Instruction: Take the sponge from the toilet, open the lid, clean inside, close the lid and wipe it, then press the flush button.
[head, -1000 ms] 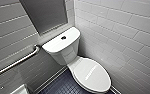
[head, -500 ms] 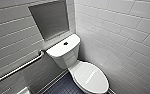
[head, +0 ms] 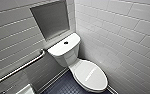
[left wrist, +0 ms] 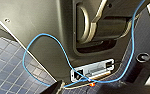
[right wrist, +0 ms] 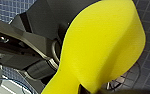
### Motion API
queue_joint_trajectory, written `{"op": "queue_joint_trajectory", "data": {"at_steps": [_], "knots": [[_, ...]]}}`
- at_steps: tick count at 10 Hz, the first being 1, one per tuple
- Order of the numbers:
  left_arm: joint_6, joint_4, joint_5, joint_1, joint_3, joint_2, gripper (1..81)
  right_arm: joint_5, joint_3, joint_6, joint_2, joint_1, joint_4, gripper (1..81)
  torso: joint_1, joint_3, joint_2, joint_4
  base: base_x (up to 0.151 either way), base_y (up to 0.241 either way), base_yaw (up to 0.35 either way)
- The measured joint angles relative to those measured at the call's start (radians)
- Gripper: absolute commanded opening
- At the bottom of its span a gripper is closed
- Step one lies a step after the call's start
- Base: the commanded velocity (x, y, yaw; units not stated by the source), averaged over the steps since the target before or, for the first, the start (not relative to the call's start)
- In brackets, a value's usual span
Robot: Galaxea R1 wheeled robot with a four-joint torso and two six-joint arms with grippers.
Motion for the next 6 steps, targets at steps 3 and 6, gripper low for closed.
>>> {"op": "queue_joint_trajectory", "data": {"at_steps": [3,6], "knots": [[-0.006,0.000,0.001,0.000,-0.058,0.032,81.1,-0.017,-0.132,0.000,0.045,0.003,-0.009,1.0,-0.056,0.048,0.089,0.000,0.000,0.000,0.000],[-0.010,0.000,0.001,0.006,-0.127,0.101,81.1,-0.084,-0.181,-0.001,0.103,0.004,-0.027,1.0,-0.125,0.156,0.193,0.000,0.000,0.000,0.000]]}}
